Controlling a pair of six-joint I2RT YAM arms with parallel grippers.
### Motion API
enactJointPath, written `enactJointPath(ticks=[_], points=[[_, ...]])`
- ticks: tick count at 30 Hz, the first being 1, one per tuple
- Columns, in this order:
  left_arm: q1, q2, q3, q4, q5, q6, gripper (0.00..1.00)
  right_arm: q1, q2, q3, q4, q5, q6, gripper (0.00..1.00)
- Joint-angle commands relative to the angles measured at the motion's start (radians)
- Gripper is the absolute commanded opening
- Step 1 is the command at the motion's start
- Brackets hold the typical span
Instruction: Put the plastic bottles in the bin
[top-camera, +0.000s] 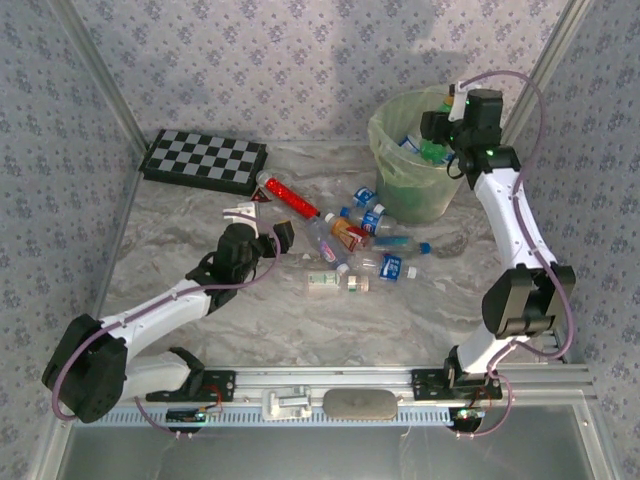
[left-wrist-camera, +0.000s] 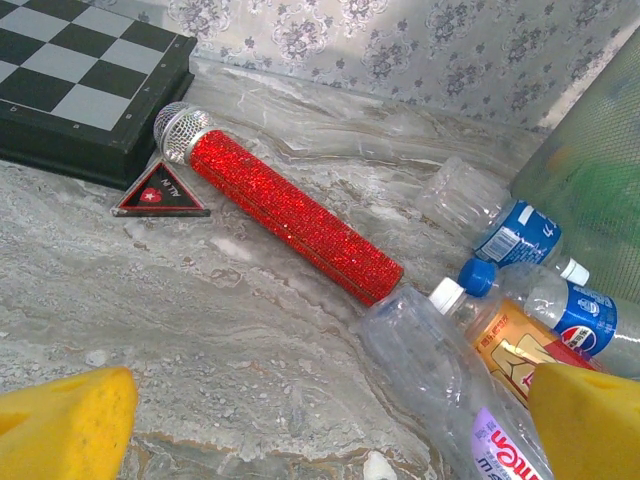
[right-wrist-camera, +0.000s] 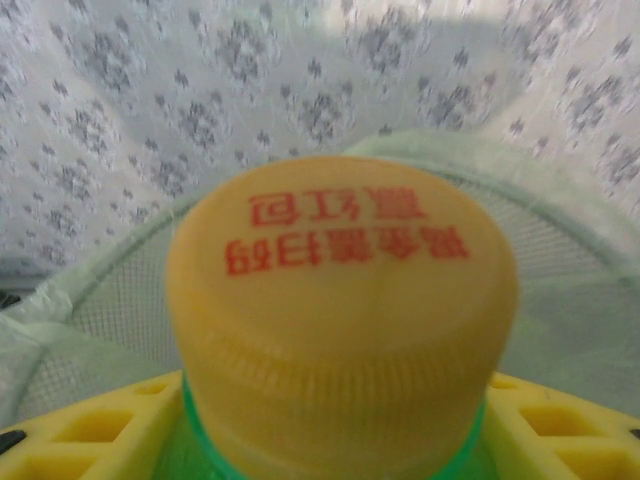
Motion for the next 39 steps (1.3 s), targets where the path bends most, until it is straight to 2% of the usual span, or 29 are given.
enactJointPath(ticks=[1,5,13,19,26,28,30,33,39], points=[[0.005,-0.017,-0.004,-0.017,-0.007,-0.016,1.00,-0.004,0.026,0.051,-0.060,-0.040,0.036,0.61],[0.007,-0.016,-0.002,-0.023,-0.005,-0.019,1.00,-0.003,0.044,0.060,-0.075,-0.045,0.051,0.66],[0.006,-0.022,-0.004,-0.028,-0.006,-0.024,1.00,-0.003,0.005,0.078,-0.087,0.000,0.034,0.85],[0.008,-0.016,-0.005,-0.026,-0.010,-0.032,1.00,0.004,-0.105,0.052,-0.065,0.009,0.030,0.86],[0.007,-0.001,0.003,-0.023,-0.013,-0.053,1.00,0.047,-0.300,-0.120,0.022,-0.060,0.085,0.87],[0.007,0.005,0.004,-0.023,-0.012,-0.058,1.00,0.062,-0.359,-0.188,0.046,-0.102,0.106,0.91],[0.007,0.008,0.008,-0.023,-0.013,-0.063,1.00,0.077,-0.409,-0.249,0.055,-0.142,0.124,1.00],[0.007,0.022,0.013,-0.017,-0.009,-0.071,1.00,0.111,-0.488,-0.350,0.068,-0.181,0.138,1.00],[0.007,0.062,0.039,-0.013,0.013,-0.079,1.00,0.210,-0.612,-0.558,0.054,-0.177,0.166,1.00]])
